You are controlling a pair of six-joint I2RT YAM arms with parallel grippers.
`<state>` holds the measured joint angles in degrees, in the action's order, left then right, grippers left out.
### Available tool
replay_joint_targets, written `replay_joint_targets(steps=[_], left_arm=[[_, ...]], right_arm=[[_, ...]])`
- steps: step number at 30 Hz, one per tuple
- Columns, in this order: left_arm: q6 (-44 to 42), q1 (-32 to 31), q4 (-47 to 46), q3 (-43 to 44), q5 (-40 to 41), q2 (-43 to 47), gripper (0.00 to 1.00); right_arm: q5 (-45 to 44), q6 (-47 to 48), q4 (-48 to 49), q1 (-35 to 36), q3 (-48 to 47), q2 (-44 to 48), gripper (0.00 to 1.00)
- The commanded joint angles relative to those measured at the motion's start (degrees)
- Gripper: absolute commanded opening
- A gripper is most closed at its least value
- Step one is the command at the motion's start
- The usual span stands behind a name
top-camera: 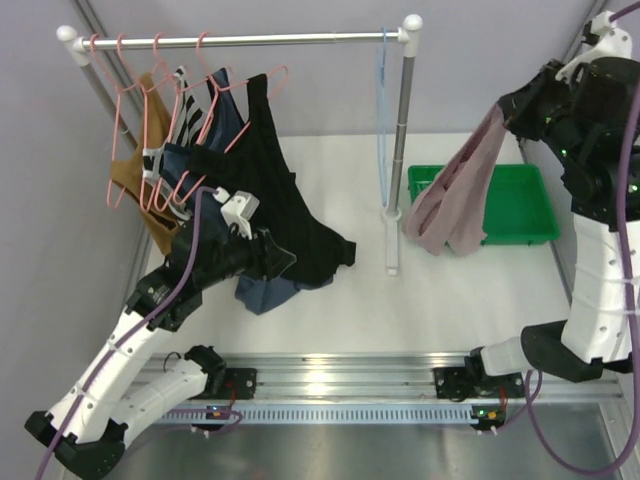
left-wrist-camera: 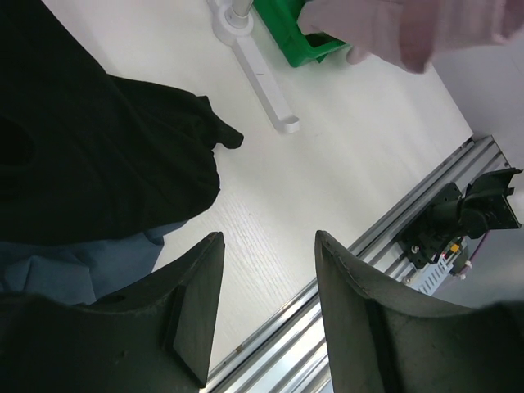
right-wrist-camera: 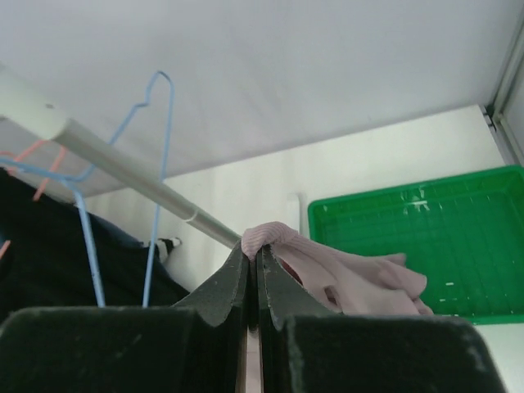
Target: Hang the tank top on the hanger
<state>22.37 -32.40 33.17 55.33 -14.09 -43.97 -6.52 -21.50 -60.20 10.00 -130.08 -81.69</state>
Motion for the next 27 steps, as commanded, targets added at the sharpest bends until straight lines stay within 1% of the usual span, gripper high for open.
replay_joint_targets(steps=[1, 5, 6, 8, 9, 10, 12, 13, 14, 15, 16, 17, 18, 19, 20, 21, 22, 23, 24, 25, 26, 27], left_arm=[[-0.6, -0.2, -2.0, 2.6, 0.2, 1.1, 0.53], [-0.6, -0.2, -1.7, 2.9, 0.6, 1.4, 0.53], [-0.6, -0.2, -1.5, 3.0, 0.7, 1.5, 0.53], [-0.5, -0.2, -1.5, 3.0, 0.7, 1.7, 0.53], [-0.6, -0.2, -1.4, 3.0, 0.6, 1.7, 0.54], [-0.3, -0.2, -1.4, 2.7, 0.5, 1.6, 0.54], [0.2, -0.2, -2.6, 1.8, -0.4, 1.7, 0.54], [1.8, -0.1, -3.5, 0.2, -0.9, 2.0, 0.54], [3.3, -0.2, -4.9, -1.0, -0.9, 2.7, 0.55], [5.1, -0.2, -8.6, -2.6, -0.9, 3.4, 0.56], [9.6, -0.2, -11.3, -6.3, -1.3, 4.0, 0.57], [12.1, -0.2, -14.0, -8.5, -2.5, 4.8, 0.58], [14.8, -0.3, -20.5, -10.7, -3.4, 5.0, 0.58], [19.9, -0.7, -23.7, -15.3, -4.0, 5.1, 0.58], [22.2, -1.3, -26.6, -17.4, -3.1, 5.4, 0.57], [23.9, -2.5, -29.8, -20.8, -1.8, 5.3, 0.57], [25.6, -5.6, -34.5, -21.9, 0.3, 5.3, 0.57], [25.8, -7.7, -36.1, -22.8, 2.6, 4.5, 0.57], [25.8, -9.8, -37.5, -23.7, 7.4, 3.7, 0.57], [25.2, -14.1, -40.2, -23.8, 9.6, 1.4, 0.58], [24.9, -16.2, -41.1, -23.7, 11.5, -0.1, 0.58], [24.8, -17.9, -41.6, -23.0, 15.4, -1.6, 0.58]], right_arm=[[3.6, -0.4, -2.5, 0.6, -5.5, 2.7, 0.0], [6.9, -1.7, -0.8, 0.6, -1.3, 7.1, 0.0], [9.3, -2.1, 0.5, 0.6, 3.3, 9.6, 0.0], [10.1, -2.7, 2.2, 0.8, 9.0, 12.3, 0.0], [10.9, -3.4, 3.3, 1.1, 15.4, 15.3, 0.0], [11.0, -4.1, 5.6, 1.3, 18.3, 16.6, 0.0], [10.7, -5.0, 7.2, 3.5, 24.9, 19.2, 0.0], [9.9, -5.1, 7.6, 4.6, 26.4, 19.7, 0.0], [9.0, -5.1, 8.1, 7.0, 27.8, 20.2, 0.0], [7.3, -5.0, 8.5, 8.4, 30.0, 20.9, 0.0], [6.7, -5.0, 8.8, 9.4, 30.8, 21.2, 0.0], [6.8, -5.0, 8.8, 11.2, 31.5, 21.4, 0.0], [5.2, -5.0, 8.8, 12.0, 32.4, 21.7, 0.0], [4.9, -5.2, 9.0, 12.7, 32.9, 21.9, 0.0], [4.4, -5.3, 9.1, 14.2, 33.2, 22.1, 0.0], [3.7, -5.5, 9.1, 14.8, 33.6, 22.3, 0.0], [3.5, -5.5, 8.9, 15.2, 33.7, 22.2, 0.0], [3.3, -5.5, 8.7, 16.2, 33.7, 22.2, 0.0], [3.0, -5.7, 8.6, 16.7, 33.6, 22.1, 0.0], [3.0, -5.6, 8.4, 17.3, 33.4, 21.9, 0.0], [2.8, -5.6, 8.1, 17.7, 33.2, 21.8, 0.0], [2.7, -5.6, 7.7, 18.0, 32.9, 21.7, 0.0]])
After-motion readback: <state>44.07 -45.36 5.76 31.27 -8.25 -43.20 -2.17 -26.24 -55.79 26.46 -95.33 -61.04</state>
